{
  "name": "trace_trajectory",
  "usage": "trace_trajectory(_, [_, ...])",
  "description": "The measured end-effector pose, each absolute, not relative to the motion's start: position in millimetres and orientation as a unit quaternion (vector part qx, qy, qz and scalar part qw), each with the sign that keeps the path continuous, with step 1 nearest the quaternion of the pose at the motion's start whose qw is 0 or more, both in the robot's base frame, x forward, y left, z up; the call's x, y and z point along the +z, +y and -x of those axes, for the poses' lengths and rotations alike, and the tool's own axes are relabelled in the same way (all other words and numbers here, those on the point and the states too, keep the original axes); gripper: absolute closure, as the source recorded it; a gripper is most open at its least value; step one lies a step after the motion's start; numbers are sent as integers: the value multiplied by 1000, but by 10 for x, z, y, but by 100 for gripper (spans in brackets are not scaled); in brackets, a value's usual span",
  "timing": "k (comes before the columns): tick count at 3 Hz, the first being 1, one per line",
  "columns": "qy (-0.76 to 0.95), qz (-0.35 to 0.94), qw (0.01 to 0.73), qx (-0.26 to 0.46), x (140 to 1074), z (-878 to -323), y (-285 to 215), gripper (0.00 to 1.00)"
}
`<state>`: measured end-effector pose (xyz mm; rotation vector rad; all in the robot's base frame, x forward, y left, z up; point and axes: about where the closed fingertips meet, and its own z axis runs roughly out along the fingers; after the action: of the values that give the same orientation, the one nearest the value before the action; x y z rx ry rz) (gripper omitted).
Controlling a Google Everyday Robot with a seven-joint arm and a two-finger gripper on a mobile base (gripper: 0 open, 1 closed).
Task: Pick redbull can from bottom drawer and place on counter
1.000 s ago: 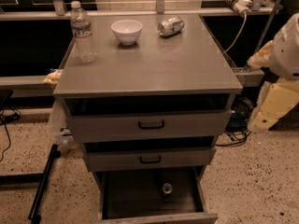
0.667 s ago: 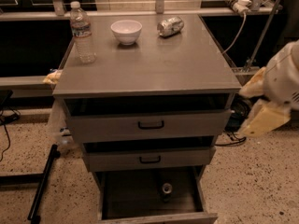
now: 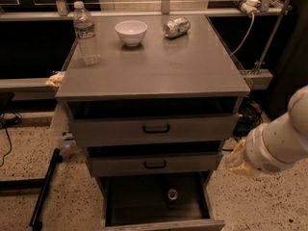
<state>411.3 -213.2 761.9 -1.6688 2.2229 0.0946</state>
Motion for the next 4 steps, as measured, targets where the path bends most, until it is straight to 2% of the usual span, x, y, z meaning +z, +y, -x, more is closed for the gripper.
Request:
trace_trajectory(1, [788, 588, 181, 34, 7518, -4132, -2131, 100])
trace_trajectory(3, [788, 589, 177, 36, 7408, -4076, -2141, 100])
trace_trajectory(4, [789, 590, 163, 62, 6632, -3839, -2179, 100])
